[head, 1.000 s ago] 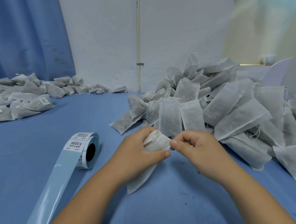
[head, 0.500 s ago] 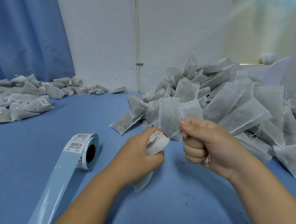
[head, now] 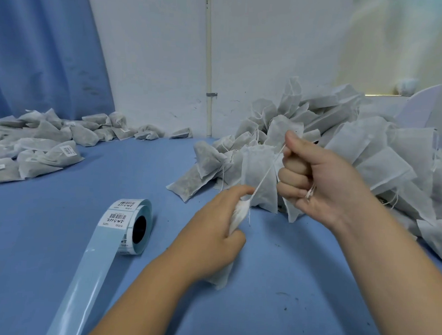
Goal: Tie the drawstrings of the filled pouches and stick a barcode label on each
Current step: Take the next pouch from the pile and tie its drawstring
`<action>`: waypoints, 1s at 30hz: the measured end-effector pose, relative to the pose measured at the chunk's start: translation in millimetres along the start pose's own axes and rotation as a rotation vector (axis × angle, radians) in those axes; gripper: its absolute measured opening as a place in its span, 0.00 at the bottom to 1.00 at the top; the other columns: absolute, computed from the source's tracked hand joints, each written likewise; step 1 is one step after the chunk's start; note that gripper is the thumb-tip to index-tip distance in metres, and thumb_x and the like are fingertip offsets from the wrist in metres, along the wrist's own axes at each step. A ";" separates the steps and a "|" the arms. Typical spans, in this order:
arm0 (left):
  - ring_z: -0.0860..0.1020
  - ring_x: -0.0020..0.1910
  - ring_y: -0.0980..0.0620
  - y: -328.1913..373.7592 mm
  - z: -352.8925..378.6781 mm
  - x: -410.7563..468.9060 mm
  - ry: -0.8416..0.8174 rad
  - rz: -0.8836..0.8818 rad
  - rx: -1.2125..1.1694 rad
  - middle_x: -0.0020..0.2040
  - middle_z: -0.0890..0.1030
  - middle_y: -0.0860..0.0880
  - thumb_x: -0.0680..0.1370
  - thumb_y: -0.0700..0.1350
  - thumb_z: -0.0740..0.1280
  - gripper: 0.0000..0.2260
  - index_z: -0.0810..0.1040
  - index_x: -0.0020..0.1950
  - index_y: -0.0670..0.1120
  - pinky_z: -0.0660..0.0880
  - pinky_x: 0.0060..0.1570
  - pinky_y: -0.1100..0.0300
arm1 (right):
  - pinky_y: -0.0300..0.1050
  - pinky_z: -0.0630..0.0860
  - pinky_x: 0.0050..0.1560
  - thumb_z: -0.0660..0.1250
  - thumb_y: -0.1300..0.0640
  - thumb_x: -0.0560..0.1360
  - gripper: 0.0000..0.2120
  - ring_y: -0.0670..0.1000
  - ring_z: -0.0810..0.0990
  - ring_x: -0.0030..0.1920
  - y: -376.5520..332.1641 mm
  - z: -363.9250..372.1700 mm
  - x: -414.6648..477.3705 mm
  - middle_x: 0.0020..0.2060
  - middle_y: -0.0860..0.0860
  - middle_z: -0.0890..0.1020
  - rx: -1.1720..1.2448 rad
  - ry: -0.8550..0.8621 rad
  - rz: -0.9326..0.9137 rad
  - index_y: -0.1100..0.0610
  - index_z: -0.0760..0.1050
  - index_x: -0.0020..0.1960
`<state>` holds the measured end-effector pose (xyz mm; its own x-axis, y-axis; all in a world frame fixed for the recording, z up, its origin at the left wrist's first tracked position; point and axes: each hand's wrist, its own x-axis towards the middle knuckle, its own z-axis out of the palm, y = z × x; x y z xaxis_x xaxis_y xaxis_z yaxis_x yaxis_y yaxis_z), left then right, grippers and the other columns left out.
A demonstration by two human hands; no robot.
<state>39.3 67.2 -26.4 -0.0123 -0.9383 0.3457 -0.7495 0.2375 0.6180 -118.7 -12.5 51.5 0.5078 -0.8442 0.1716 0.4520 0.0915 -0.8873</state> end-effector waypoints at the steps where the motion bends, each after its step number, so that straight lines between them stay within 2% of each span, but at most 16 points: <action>1: 0.73 0.55 0.59 -2.0 -1.2 -0.2 0.045 0.052 0.103 0.56 0.73 0.61 0.69 0.42 0.58 0.28 0.67 0.66 0.65 0.69 0.55 0.60 | 0.35 0.52 0.21 0.64 0.53 0.76 0.14 0.45 0.51 0.22 0.5 -1.3 1.2 0.21 0.46 0.56 -0.036 -0.026 0.012 0.56 0.69 0.34; 2: 0.73 0.57 0.55 -2.0 -3.0 0.5 0.105 0.086 0.177 0.56 0.75 0.57 0.70 0.40 0.60 0.27 0.72 0.66 0.60 0.69 0.57 0.57 | 0.36 0.55 0.22 0.66 0.52 0.74 0.13 0.45 0.54 0.22 0.4 -2.1 2.0 0.22 0.47 0.57 -0.076 -0.053 0.019 0.56 0.71 0.33; 4: 0.75 0.56 0.57 -0.4 -5.5 1.9 0.182 0.064 0.158 0.55 0.79 0.58 0.73 0.38 0.65 0.20 0.78 0.60 0.58 0.70 0.56 0.61 | 0.36 0.64 0.25 0.68 0.52 0.71 0.11 0.45 0.63 0.24 -0.5 -1.7 3.1 0.24 0.48 0.63 -0.163 -0.121 0.020 0.56 0.77 0.34; 6: 0.76 0.52 0.67 4.2 -7.1 1.0 0.176 -0.037 -0.005 0.52 0.81 0.65 0.73 0.43 0.72 0.14 0.78 0.50 0.62 0.69 0.49 0.72 | 0.38 0.72 0.30 0.68 0.52 0.70 0.09 0.47 0.72 0.28 -3.3 0.9 3.9 0.26 0.49 0.70 -0.241 -0.198 0.027 0.56 0.80 0.35; 8: 0.78 0.45 0.67 7.5 -6.9 1.6 0.160 -0.101 -0.186 0.46 0.82 0.65 0.70 0.51 0.76 0.08 0.79 0.43 0.60 0.71 0.44 0.74 | 0.39 0.75 0.32 0.68 0.54 0.70 0.08 0.47 0.74 0.30 -6.8 4.7 4.6 0.28 0.49 0.73 -0.270 -0.225 0.056 0.58 0.80 0.37; 11: 0.79 0.38 0.57 13.4 -6.1 2.1 0.178 -0.101 -0.314 0.37 0.82 0.55 0.75 0.57 0.70 0.09 0.78 0.37 0.55 0.73 0.40 0.67 | 0.35 0.66 0.22 0.64 0.58 0.77 0.08 0.44 0.66 0.22 -11.1 10.8 5.9 0.26 0.49 0.69 -0.255 -0.187 0.142 0.60 0.74 0.40; 14: 0.80 0.36 0.59 17.4 -7.0 0.9 0.185 -0.070 -0.353 0.35 0.82 0.56 0.80 0.49 0.66 0.14 0.77 0.34 0.55 0.75 0.42 0.68 | 0.34 0.53 0.17 0.58 0.58 0.82 0.13 0.43 0.55 0.20 -16.2 12.5 7.4 0.23 0.46 0.59 -0.331 -0.132 0.235 0.57 0.69 0.39; 17: 0.80 0.36 0.58 21.6 -11.8 0.2 0.203 -0.011 -0.410 0.37 0.84 0.55 0.81 0.41 0.65 0.14 0.80 0.37 0.54 0.76 0.44 0.66 | 0.34 0.49 0.19 0.60 0.56 0.80 0.15 0.44 0.52 0.20 -23.7 14.8 6.9 0.22 0.45 0.56 -0.368 -0.091 0.236 0.55 0.66 0.34; 20: 0.72 0.27 0.58 25.9 -20.9 2.4 0.238 -0.007 -0.563 0.31 0.79 0.56 0.82 0.39 0.63 0.13 0.82 0.42 0.51 0.71 0.32 0.68 | 0.33 0.50 0.18 0.61 0.57 0.79 0.16 0.43 0.52 0.19 -33.0 14.7 5.1 0.21 0.45 0.56 -0.331 -0.053 0.141 0.55 0.66 0.33; 23: 0.65 0.24 0.59 32.0 -29.8 6.3 0.196 -0.042 -0.718 0.27 0.71 0.55 0.83 0.44 0.61 0.13 0.83 0.45 0.52 0.64 0.26 0.68 | 0.33 0.53 0.18 0.62 0.57 0.80 0.16 0.43 0.53 0.18 -35.7 11.0 4.1 0.20 0.45 0.57 -0.312 -0.002 -0.001 0.56 0.67 0.34; 26: 0.64 0.23 0.58 31.2 -26.0 4.3 0.101 -0.095 -0.562 0.24 0.67 0.56 0.82 0.57 0.58 0.13 0.82 0.48 0.58 0.64 0.25 0.68 | 0.33 0.55 0.21 0.63 0.57 0.80 0.15 0.44 0.54 0.20 -22.9 10.5 5.1 0.20 0.45 0.58 -0.467 -0.040 -0.119 0.59 0.68 0.35; 28: 0.65 0.23 0.58 27.4 -22.3 0.2 0.035 -0.131 -0.424 0.23 0.67 0.56 0.83 0.57 0.57 0.14 0.82 0.48 0.59 0.65 0.27 0.69 | 0.36 0.55 0.23 0.65 0.57 0.79 0.15 0.46 0.55 0.21 -13.4 10.8 4.4 0.20 0.46 0.60 -0.607 -0.090 -0.171 0.58 0.71 0.34; 30: 0.68 0.23 0.57 25.9 -23.8 -3.2 -0.028 -0.160 -0.425 0.24 0.71 0.54 0.83 0.52 0.58 0.14 0.82 0.45 0.54 0.68 0.28 0.67 | 0.38 0.56 0.24 0.66 0.55 0.78 0.16 0.47 0.56 0.22 -7.5 8.5 2.5 0.21 0.47 0.61 -0.670 -0.099 -0.207 0.54 0.74 0.32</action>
<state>35.7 82.4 5.3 0.0597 -0.9766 0.2068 -0.4054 0.1656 0.8990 -114.6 -10.8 62.2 0.5393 -0.7541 0.3748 0.0136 -0.4372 -0.8992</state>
